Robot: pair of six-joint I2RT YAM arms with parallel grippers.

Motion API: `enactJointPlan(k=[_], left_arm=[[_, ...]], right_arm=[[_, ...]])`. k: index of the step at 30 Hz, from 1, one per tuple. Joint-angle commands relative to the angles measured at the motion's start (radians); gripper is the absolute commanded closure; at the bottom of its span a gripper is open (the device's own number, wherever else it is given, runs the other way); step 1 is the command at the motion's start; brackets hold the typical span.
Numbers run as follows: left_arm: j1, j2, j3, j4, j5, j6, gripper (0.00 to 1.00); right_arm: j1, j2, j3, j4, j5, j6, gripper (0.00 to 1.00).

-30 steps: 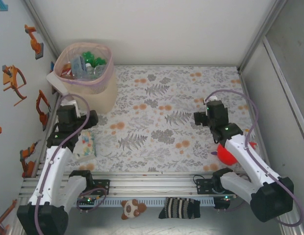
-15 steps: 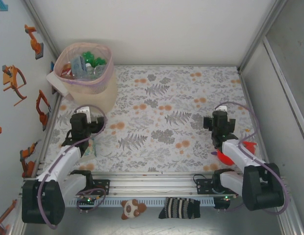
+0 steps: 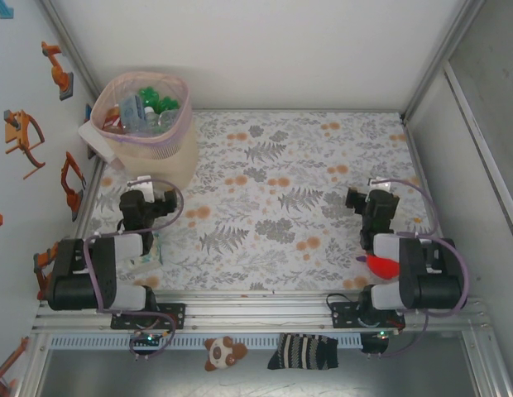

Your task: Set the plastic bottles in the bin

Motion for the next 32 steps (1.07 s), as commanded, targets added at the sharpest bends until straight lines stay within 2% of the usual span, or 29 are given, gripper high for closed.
enactJointPlan(k=[1, 4, 6, 8, 10, 12, 32], left_arm=[[0.017, 0.054, -0.008, 0.182, 0.094, 0.014, 0.03], [0.023, 0.135, -0.026, 0.305, 0.115, 0.010, 0.03], [0.026, 0.113, -0.003, 0.219, 0.126, 0.015, 0.03], [0.025, 0.122, 0.035, 0.159, 0.154, 0.029, 0.03], [0.029, 0.118, 0.084, 0.057, 0.131, 0.014, 0.03], [0.030, 0.132, 0.089, 0.073, 0.081, -0.003, 0.03], [0.025, 0.122, 0.090, 0.057, 0.071, -0.003, 0.03]], right_arm=[[-0.012, 0.048, 0.032, 0.126, -0.066, -0.011, 0.01], [-0.013, 0.097, 0.033, 0.163, -0.106, -0.026, 0.01], [-0.012, 0.124, 0.034, 0.194, -0.132, -0.040, 0.01], [-0.012, 0.123, 0.046, 0.170, -0.133, -0.040, 0.01], [-0.013, 0.124, 0.075, 0.116, -0.116, -0.027, 0.01], [-0.017, 0.123, 0.074, 0.115, -0.118, -0.027, 0.01], [-0.018, 0.125, 0.077, 0.111, -0.123, -0.026, 0.01]])
